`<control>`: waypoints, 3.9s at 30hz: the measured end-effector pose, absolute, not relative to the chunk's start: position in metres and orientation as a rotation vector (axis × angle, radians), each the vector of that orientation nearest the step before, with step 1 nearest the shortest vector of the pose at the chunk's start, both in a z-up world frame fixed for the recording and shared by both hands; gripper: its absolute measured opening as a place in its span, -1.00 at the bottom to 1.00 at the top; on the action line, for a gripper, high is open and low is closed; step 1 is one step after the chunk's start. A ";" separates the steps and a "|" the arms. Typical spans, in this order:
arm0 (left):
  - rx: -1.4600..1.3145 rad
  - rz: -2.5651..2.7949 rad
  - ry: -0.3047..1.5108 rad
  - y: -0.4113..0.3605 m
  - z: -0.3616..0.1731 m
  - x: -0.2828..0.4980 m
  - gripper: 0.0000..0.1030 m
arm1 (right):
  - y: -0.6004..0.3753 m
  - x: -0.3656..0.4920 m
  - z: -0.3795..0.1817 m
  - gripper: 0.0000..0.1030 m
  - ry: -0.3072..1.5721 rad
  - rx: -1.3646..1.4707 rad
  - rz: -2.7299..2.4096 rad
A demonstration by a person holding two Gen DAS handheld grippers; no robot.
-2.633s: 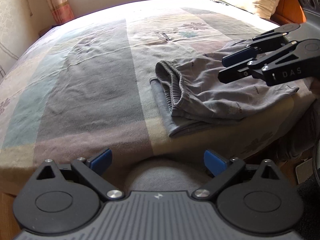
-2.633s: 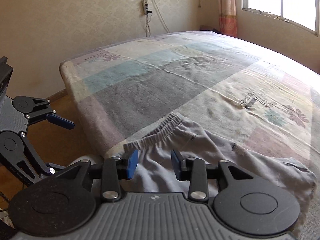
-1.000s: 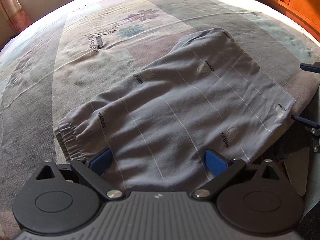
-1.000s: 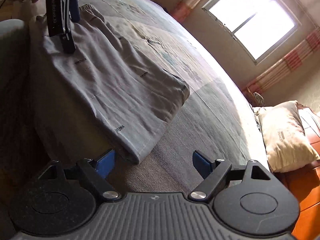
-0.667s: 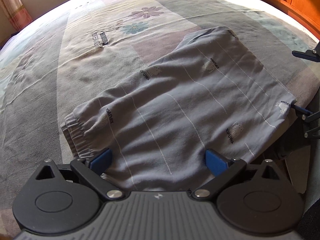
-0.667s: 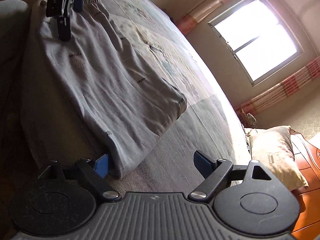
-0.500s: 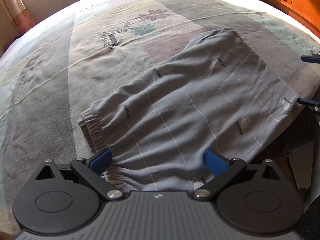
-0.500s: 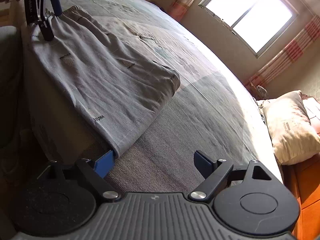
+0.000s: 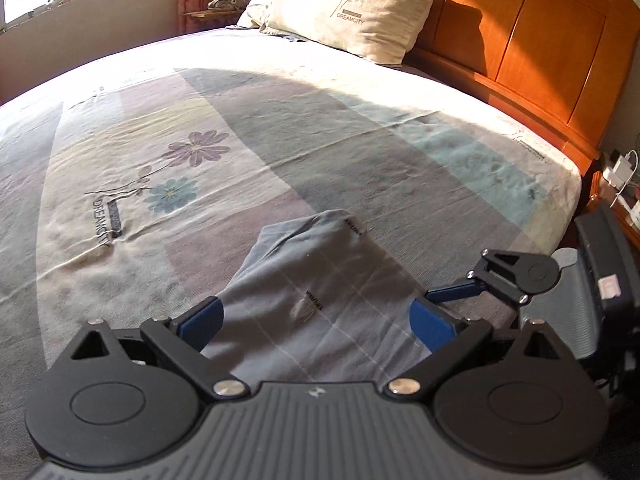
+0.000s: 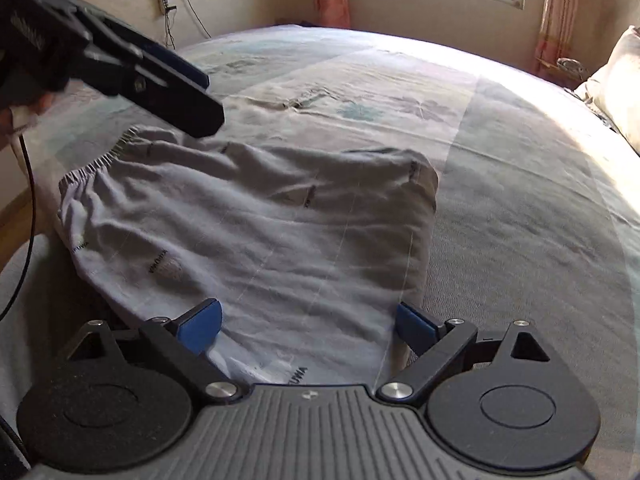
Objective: Fold clothes
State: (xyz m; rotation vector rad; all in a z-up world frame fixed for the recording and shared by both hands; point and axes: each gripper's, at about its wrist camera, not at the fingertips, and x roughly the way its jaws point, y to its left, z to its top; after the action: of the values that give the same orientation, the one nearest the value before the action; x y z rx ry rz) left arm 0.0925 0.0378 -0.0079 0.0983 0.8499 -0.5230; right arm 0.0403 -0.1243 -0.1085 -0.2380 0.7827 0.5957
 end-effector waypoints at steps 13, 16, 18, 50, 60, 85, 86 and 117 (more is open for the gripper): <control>-0.063 -0.607 1.023 -0.050 -0.090 0.198 0.98 | -0.147 0.027 -0.124 1.00 0.704 -0.168 0.599; -0.055 -0.587 1.012 -0.056 -0.086 0.200 0.98 | -0.149 0.024 -0.125 1.00 0.693 -0.161 0.610; -0.038 -0.580 1.014 -0.057 -0.078 0.197 0.98 | -0.151 0.022 -0.125 1.00 0.684 -0.156 0.617; 0.029 -0.469 0.994 0.040 -0.039 0.098 0.98 | -0.217 0.139 -0.123 1.00 0.905 0.656 0.773; 0.041 -0.435 1.078 0.071 -0.065 0.072 0.98 | -0.170 0.169 -0.089 1.00 0.851 0.425 0.740; -0.004 -0.336 1.047 0.140 -0.078 0.052 0.98 | -0.137 0.120 -0.079 1.00 0.869 0.034 0.707; 0.008 -0.326 1.040 0.141 -0.073 0.050 0.98 | -0.136 0.117 -0.078 1.00 0.866 0.017 0.704; 0.243 -0.358 1.043 0.104 -0.081 0.012 0.98 | -0.102 0.028 -0.094 1.00 0.794 -0.204 0.627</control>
State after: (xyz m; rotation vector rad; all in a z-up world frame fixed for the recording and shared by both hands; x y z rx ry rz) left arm 0.0116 0.1039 -0.0806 0.2426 1.0430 -0.3585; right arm 0.0281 -0.1020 -0.0937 -0.2038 0.7941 0.6268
